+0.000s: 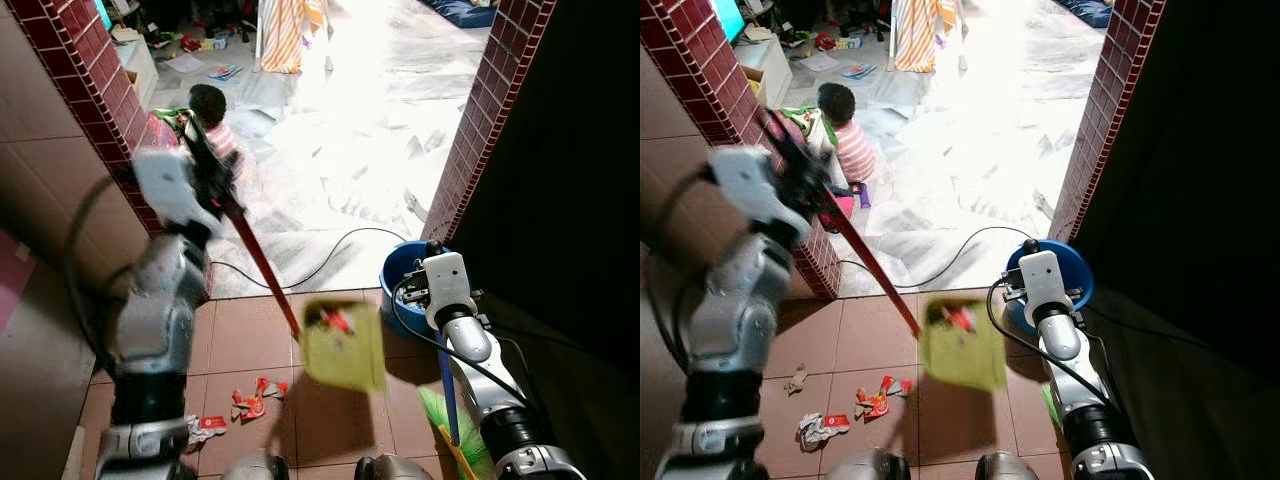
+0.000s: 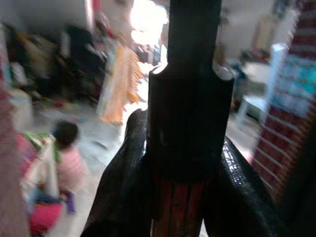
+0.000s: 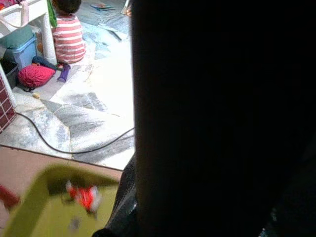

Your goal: Sweep floor

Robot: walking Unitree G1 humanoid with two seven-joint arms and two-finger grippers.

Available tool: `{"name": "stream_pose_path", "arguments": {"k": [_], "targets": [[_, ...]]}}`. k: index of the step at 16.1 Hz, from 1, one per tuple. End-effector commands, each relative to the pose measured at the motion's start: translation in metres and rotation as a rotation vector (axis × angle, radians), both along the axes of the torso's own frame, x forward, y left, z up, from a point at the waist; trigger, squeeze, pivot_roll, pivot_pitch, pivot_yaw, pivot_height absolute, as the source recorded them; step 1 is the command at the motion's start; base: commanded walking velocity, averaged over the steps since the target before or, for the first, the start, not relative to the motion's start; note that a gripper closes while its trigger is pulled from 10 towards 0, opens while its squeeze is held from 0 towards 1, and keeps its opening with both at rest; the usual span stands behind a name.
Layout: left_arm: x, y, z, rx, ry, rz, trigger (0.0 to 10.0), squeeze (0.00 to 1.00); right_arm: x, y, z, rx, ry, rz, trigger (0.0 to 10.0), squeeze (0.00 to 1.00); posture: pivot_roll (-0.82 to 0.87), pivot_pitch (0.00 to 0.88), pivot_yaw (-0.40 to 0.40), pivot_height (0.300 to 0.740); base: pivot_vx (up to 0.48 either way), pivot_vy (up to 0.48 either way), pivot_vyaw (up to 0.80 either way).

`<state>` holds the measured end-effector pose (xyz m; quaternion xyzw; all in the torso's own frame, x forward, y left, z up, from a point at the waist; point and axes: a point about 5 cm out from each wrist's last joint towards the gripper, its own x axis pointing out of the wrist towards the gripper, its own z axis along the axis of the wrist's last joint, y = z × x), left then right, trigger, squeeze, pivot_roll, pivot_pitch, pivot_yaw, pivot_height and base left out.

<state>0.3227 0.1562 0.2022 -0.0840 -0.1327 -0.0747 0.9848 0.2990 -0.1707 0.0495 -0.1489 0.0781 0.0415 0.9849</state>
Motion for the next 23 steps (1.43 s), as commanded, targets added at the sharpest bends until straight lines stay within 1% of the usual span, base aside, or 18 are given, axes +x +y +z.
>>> {"name": "stream_pose_path", "arguments": {"k": [1, 3, 4, 5, 6, 7, 8, 10, 12, 13, 14, 16, 18, 20, 23], "targets": [[-0.001, 0.008, 0.037, 0.000, -0.172, 0.052, 10.0, 0.00, 0.000, 0.000, -0.003, -0.016, 0.020, 0.013, 10.0, 0.00, -0.06, 0.000, 0.058, 0.740, 0.000, 0.000, 0.00], [0.004, 0.011, 0.057, -0.011, -0.231, 0.086, 10.0, 0.00, 0.000, 0.002, -0.004, -0.016, 0.020, 0.021, 10.0, 0.00, -0.06, 0.000, 0.063, 0.740, 0.000, 0.000, 0.00], [0.006, 0.011, 0.061, -0.017, -0.240, 0.090, 10.0, 0.00, 0.000, 0.002, -0.004, -0.015, 0.019, 0.022, 10.0, 0.00, -0.06, 0.000, 0.063, 0.740, 0.000, 0.000, 0.00], [0.009, 0.006, 0.064, -0.029, -0.248, 0.076, 10.0, 0.00, 0.000, 0.003, -0.003, -0.009, 0.013, 0.020, 10.0, 0.00, -0.06, 0.000, 0.063, 0.740, 0.000, 0.000, 0.00], [0.010, 0.004, 0.065, -0.032, -0.250, 0.071, 10.0, 0.00, 0.000, 0.003, -0.003, -0.007, 0.010, 0.020, 10.0, 0.00, -0.06, 0.000, 0.064, 0.740, 0.000, 0.000, 0.00], [0.013, -0.006, 0.068, -0.060, -0.259, 0.042, 10.0, 0.00, 0.001, 0.004, -0.001, 0.000, 0.002, 0.020, 10.0, 0.00, -0.07, 0.000, 0.064, 0.740, 0.000, 0.000, -0.53], [0.013, -0.012, 0.068, -0.067, -0.263, 0.026, 10.0, 0.00, 0.001, 0.004, -0.001, 0.002, 0.000, 0.019, 10.0, 0.00, -0.07, 0.000, 0.065, 0.740, 0.000, 0.000, -0.80], [0.016, -0.030, 0.069, -0.094, -0.276, -0.015, 10.0, 0.00, 0.002, 0.006, 0.002, 0.009, -0.022, 0.026, 10.0, 0.00, -0.07, 0.000, 0.067, 0.740, 0.167, 0.000, -0.63], [0.018, -0.033, 0.067, -0.102, -0.272, -0.014, 10.0, 0.00, 0.002, 0.007, 0.004, 0.013, -0.032, 0.033, 10.0, 0.00, -0.08, 0.000, 0.069, 0.740, 0.338, 0.000, -0.23], [0.019, -0.036, 0.066, -0.109, -0.269, -0.015, 10.0, 0.00, 0.001, 0.009, 0.008, 0.032, -0.054, 0.047, 10.0, 0.00, -0.08, 0.000, 0.070, 0.740, 0.345, 0.000, 0.00], [0.020, -0.038, 0.066, -0.113, -0.272, -0.017, 10.0, 0.00, 0.001, 0.012, 0.015, 0.061, -0.090, 0.067, 10.0, 0.00, -0.08, 0.000, 0.071, 0.740, 0.368, 0.000, 0.00], [0.021, -0.040, 0.065, -0.119, -0.273, -0.021, 10.0, 0.00, 0.003, 0.018, 0.032, 0.079, -0.178, 0.094, 10.0, 0.00, -0.09, 0.000, 0.072, 0.740, 0.384, 0.000, 0.00], [0.022, -0.042, 0.065, -0.123, -0.273, -0.028, 10.0, 0.00, 0.007, 0.021, 0.044, 0.088, -0.227, 0.093, 10.0, 0.00, -0.09, 0.000, 0.072, 0.740, 0.414, 0.000, 0.00], [0.022, -0.044, 0.065, -0.125, -0.275, -0.034, 10.0, 0.00, 0.010, 0.023, 0.048, 0.089, -0.237, 0.096, 10.0, 0.00, -0.09, 0.000, 0.073, 0.740, 0.428, 0.000, 0.00], [0.022, -0.048, 0.066, -0.127, -0.287, -0.042, 10.0, 0.00, 0.005, 0.025, 0.043, 0.088, -0.216, 0.108, 10.0, 0.00, -0.09, 0.000, 0.071, 0.740, 0.456, 0.000, 0.00]]}}
